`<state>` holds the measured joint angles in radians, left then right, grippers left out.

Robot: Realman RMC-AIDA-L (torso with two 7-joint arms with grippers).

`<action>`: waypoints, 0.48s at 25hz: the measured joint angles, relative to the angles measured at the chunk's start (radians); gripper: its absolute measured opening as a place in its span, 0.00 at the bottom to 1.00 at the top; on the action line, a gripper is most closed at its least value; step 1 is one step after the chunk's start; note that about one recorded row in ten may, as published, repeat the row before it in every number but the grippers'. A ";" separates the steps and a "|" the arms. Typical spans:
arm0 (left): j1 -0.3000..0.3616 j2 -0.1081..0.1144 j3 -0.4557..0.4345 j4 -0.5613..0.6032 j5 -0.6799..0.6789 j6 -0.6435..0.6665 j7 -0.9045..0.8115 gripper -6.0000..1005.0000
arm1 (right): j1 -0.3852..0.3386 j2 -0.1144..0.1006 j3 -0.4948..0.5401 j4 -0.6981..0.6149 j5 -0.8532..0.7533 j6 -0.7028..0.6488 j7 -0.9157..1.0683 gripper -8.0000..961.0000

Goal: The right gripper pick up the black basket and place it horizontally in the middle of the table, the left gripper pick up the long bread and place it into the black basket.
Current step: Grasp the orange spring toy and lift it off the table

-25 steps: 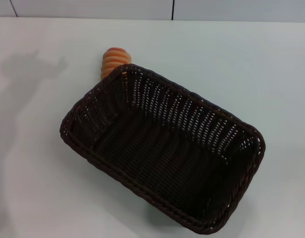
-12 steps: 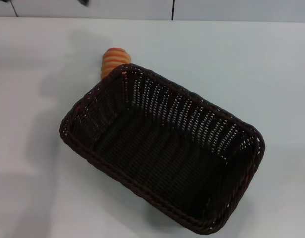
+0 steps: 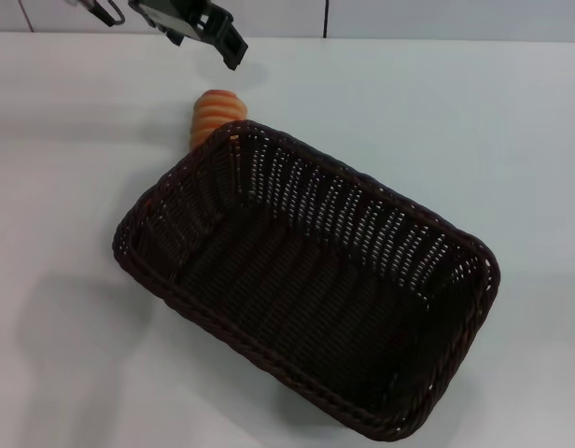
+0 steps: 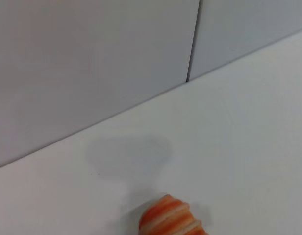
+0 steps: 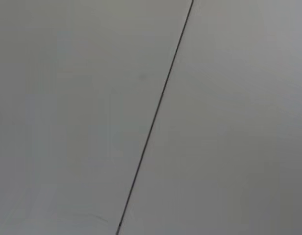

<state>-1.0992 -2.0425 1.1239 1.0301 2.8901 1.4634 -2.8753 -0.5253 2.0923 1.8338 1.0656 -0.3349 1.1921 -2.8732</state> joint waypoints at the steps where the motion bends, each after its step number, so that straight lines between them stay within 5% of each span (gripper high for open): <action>1: -0.010 0.005 0.004 -0.027 0.000 -0.011 0.002 0.78 | 0.002 0.000 0.000 0.000 -0.008 0.000 0.000 0.41; 12: -0.024 -0.013 0.013 -0.111 0.000 -0.099 0.003 0.78 | 0.001 0.000 -0.020 0.005 -0.042 0.000 0.000 0.41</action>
<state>-1.1230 -2.0552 1.1370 0.9195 2.8902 1.3640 -2.8724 -0.5245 2.0923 1.8133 1.0706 -0.3770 1.1919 -2.8732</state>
